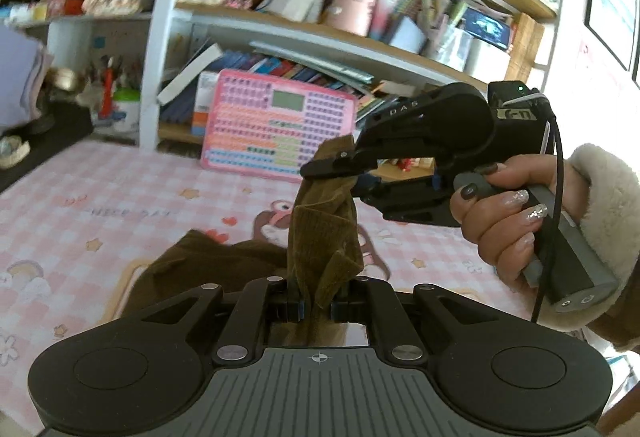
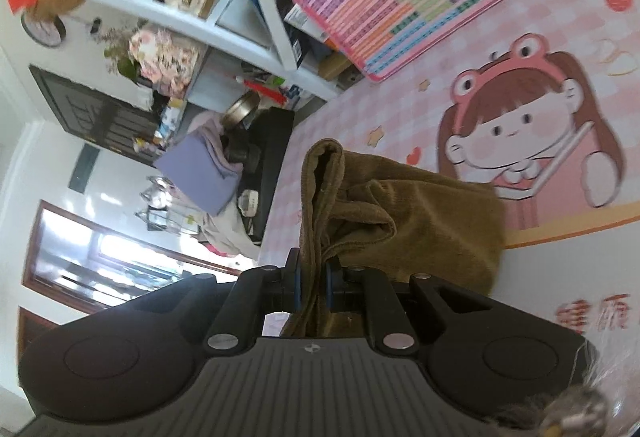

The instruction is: Fold clothes

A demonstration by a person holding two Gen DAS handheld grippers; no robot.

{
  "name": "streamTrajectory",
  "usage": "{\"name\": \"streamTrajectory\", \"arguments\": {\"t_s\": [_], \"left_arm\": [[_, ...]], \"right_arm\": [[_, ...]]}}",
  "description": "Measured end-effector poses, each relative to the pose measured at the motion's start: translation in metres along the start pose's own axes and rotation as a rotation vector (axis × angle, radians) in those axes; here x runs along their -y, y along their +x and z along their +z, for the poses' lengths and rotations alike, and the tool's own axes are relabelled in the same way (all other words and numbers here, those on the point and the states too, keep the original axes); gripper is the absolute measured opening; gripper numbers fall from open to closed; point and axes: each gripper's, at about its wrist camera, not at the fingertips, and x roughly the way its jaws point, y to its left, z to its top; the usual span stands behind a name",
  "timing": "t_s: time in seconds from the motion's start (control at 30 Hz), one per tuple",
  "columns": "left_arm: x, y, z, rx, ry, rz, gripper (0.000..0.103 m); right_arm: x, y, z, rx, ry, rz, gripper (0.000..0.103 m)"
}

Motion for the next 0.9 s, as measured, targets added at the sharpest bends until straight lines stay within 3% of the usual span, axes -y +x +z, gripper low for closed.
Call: {"name": "streamTrajectory", "arguments": {"t_s": [0.13,0.23,0.27,0.37,0.5,0.53,0.63,0.73,0.9], "left_arm": [[-0.045,0.000,-0.006,-0.080,-0.046,0.003,0.011],[-0.078,0.001,-0.010,-0.140,-0.081,0.005,0.016],[-0.089,0.001,-0.011,-0.160,-0.093,0.006,0.017],[-0.123,0.001,-0.015,-0.219,-0.128,0.008,0.029],[-0.161,-0.006,-0.014,-0.210,-0.155,0.008,0.040],[-0.166,-0.005,-0.011,-0.207,-0.148,-0.013,0.047],[-0.174,0.012,-0.001,-0.215,-0.142,-0.085,0.053],[-0.178,0.038,0.009,-0.239,-0.137,-0.156,0.054],[-0.174,0.100,0.027,-0.292,-0.127,-0.209,0.054]], "right_arm": [[-0.024,0.045,-0.014,-0.011,-0.056,-0.085,0.014],[-0.038,0.082,-0.033,-0.016,-0.128,-0.204,0.027],[-0.039,0.093,-0.039,-0.016,-0.138,-0.240,0.040],[-0.041,0.108,-0.052,0.007,-0.124,-0.292,0.044],[-0.046,0.089,-0.067,0.133,-0.094,-0.313,0.046],[-0.047,0.079,-0.072,0.178,-0.111,-0.348,0.046],[-0.048,0.051,-0.095,0.285,-0.187,-0.476,0.048],[-0.041,0.038,-0.125,0.290,-0.232,-0.588,0.049],[-0.027,0.048,-0.164,0.245,-0.188,-0.668,0.055]]}}
